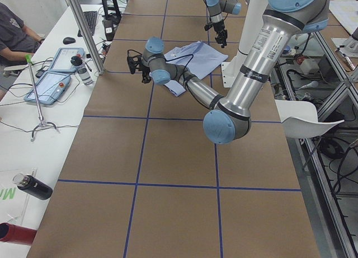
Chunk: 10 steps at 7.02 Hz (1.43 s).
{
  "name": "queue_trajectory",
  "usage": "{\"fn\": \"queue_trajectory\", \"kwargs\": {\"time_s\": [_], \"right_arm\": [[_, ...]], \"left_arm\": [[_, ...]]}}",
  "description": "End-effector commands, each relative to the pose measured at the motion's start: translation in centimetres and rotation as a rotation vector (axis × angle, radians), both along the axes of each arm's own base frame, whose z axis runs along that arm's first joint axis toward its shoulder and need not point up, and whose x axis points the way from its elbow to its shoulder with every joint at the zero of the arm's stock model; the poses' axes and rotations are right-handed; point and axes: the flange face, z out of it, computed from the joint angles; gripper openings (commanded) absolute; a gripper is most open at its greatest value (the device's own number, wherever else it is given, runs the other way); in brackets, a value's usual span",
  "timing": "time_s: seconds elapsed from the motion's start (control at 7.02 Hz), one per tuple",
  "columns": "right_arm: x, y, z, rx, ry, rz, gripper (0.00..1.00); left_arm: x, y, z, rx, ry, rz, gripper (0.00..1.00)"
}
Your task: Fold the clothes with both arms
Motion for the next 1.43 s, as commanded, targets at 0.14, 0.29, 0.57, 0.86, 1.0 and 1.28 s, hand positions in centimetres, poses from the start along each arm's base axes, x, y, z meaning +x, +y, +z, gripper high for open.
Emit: {"fn": "queue_trajectory", "kwargs": {"time_s": [0.14,0.29,0.57,0.86,1.0,1.28], "right_arm": [[8.1,-12.7,-0.4,-0.016,-0.020,0.265,1.00],[8.6,-16.4,0.0,0.035,-0.018,0.314,1.00],[8.5,-18.3,1.9,0.094,0.006,0.306,1.00],[8.1,-18.6,2.4,0.089,0.015,0.304,1.00],[7.6,-18.8,2.7,0.087,0.022,0.303,1.00],[7.4,-19.0,2.9,0.084,0.026,0.303,1.00]], "left_arm": [[6.7,8.8,1.3,-0.125,0.038,0.088,0.81],[11.4,12.2,1.9,-0.137,0.019,0.051,0.81],[14.9,13.3,4.0,-0.167,-0.024,0.060,0.81],[15.8,13.0,6.0,-0.185,-0.059,0.059,0.80],[15.5,13.1,6.5,-0.189,-0.067,0.058,0.79],[15.7,13.2,7.0,-0.197,-0.077,0.060,0.72]]}}
